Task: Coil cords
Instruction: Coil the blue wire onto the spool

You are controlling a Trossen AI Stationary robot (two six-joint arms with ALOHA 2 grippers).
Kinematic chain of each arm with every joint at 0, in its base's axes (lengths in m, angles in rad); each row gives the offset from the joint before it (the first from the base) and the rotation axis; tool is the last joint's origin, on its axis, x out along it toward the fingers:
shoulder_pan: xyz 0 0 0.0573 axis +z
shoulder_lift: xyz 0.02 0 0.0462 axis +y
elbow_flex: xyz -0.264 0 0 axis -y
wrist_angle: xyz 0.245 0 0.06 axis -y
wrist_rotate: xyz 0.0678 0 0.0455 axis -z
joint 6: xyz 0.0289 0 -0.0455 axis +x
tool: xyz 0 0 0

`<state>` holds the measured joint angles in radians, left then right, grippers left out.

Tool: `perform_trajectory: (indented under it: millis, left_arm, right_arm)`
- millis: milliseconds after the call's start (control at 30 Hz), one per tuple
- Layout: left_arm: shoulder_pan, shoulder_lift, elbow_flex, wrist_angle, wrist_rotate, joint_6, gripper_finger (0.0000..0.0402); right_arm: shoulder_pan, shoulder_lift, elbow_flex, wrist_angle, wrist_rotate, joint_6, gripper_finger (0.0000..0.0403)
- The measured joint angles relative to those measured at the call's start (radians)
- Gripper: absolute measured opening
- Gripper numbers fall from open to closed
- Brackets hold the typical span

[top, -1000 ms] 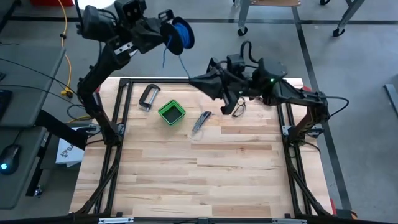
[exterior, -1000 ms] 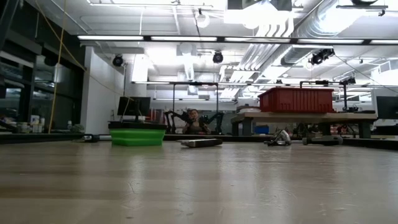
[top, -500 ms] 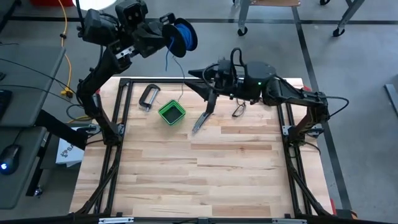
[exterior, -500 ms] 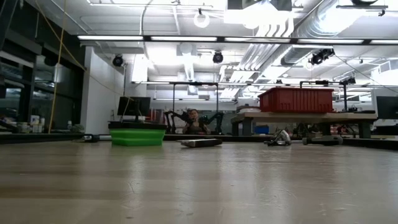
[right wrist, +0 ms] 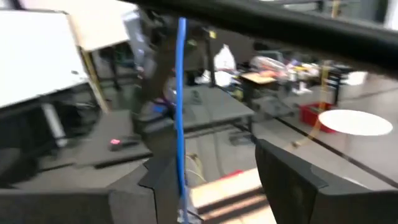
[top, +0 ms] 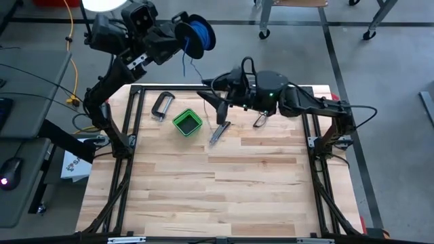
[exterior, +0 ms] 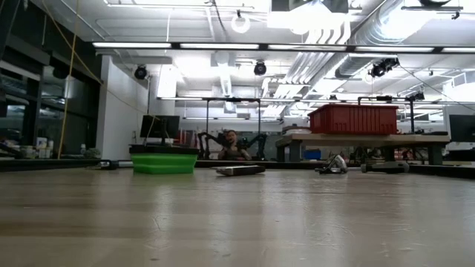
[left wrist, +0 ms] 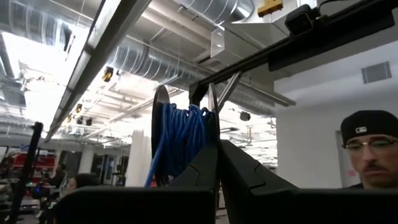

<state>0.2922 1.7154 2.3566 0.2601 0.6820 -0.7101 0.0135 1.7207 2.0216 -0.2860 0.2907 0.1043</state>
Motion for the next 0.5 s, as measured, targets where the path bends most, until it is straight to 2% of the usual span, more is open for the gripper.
perform_trajectory:
  millis: [100,200,300,433,500]
  left_arm:
    - [-0.006,0.0,0.0,0.001,-0.008,0.015,0.0001]
    - [-0.006,0.0,0.0,0.01,-0.01,0.015,0.0001]
    - [-0.005,0.0,0.0,0.012,-0.012,0.015,0.0001]
    - [-0.005,0.0,0.0,0.005,-0.012,0.015,0.0001]
    - [0.0,0.0,0.0,0.004,-0.011,0.016,0.0001]
  right_arm:
    - [-0.001,0.001,0.0,-0.012,0.002,-0.002,0.0187]
    - [0.0,0.0,0.001,-0.02,-0.016,-0.008,0.0167]
    - [0.009,0.0,0.001,-0.032,-0.02,-0.003,0.0118]
    - [0.016,0.0,0.001,-0.039,-0.019,-0.008,0.0023]
    - [0.023,0.0,0.001,-0.045,-0.018,-0.006,0.0011]
